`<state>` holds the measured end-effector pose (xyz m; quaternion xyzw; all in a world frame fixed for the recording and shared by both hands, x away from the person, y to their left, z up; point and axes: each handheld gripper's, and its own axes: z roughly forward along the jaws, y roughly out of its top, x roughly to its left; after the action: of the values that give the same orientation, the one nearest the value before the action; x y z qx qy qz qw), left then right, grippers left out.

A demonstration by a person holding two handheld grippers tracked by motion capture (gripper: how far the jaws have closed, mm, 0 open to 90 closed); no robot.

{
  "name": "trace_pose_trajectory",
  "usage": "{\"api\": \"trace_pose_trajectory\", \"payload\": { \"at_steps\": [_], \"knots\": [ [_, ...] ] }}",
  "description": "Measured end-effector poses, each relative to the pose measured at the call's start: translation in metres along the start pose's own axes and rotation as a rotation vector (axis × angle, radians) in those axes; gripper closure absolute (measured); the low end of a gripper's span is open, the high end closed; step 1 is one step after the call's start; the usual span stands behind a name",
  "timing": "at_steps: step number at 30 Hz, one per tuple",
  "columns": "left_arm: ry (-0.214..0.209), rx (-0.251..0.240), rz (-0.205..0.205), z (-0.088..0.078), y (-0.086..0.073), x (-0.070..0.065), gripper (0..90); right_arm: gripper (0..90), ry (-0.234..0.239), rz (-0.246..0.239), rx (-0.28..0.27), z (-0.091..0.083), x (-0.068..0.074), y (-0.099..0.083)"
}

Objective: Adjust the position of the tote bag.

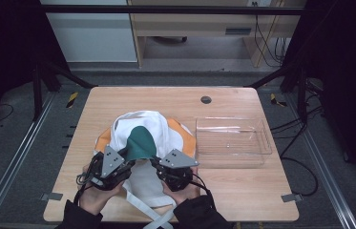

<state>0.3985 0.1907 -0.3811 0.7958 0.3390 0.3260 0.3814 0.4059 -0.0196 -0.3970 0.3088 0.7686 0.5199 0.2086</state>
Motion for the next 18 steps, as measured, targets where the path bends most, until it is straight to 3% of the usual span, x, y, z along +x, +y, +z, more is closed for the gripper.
{"api": "trace_pose_trajectory", "payload": {
  "at_steps": [8,18],
  "knots": [
    [0.01,0.005,0.008,0.0016,-0.0029,0.0003,80.6,83.3,0.02,-0.006,0.015,0.0032,0.0004,-0.0038],
    [-0.016,-0.024,-0.034,0.0024,-0.007,0.0057,85.1,73.9,0.053,-0.021,0.024,-0.0042,0.0011,-0.0063]
  ]
}}
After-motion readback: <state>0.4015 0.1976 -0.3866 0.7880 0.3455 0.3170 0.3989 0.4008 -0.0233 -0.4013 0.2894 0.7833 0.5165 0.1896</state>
